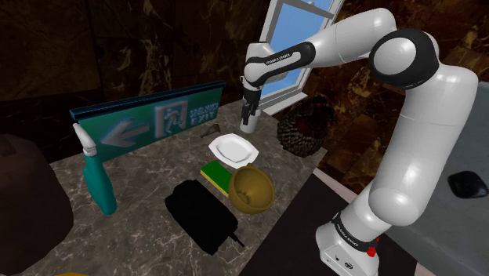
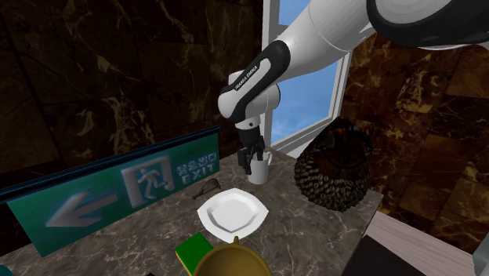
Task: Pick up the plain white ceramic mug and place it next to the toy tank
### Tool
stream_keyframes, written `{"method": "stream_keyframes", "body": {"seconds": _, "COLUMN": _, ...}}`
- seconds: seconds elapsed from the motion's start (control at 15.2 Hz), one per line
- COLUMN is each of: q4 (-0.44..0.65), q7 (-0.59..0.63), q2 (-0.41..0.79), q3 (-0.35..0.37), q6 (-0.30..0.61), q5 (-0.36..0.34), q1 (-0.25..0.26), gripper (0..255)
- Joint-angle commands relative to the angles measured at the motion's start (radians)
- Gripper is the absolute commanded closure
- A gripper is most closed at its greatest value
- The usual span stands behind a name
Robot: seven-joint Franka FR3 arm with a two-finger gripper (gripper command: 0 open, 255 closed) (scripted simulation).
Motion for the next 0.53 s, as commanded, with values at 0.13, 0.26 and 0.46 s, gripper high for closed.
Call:
{"method": "stream_keyframes", "body": {"seconds": 0.13, "q4": 0.0, "q7": 0.0, "q2": 0.0, "q3": 0.0, "q6": 0.0, "q5": 0.0, "q1": 0.0, "gripper": 255}}
{"method": "stream_keyframes", "body": {"seconds": 0.26, "q4": 0.0, "q7": 0.0, "q2": 0.0, "q3": 0.0, "q6": 0.0, "q5": 0.0, "q1": 0.0, "gripper": 255}}
{"method": "stream_keyframes", "body": {"seconds": 0.46, "q4": 0.0, "q7": 0.0, "q2": 0.0, "q3": 0.0, "q6": 0.0, "q5": 0.0, "q1": 0.0, "gripper": 255}}
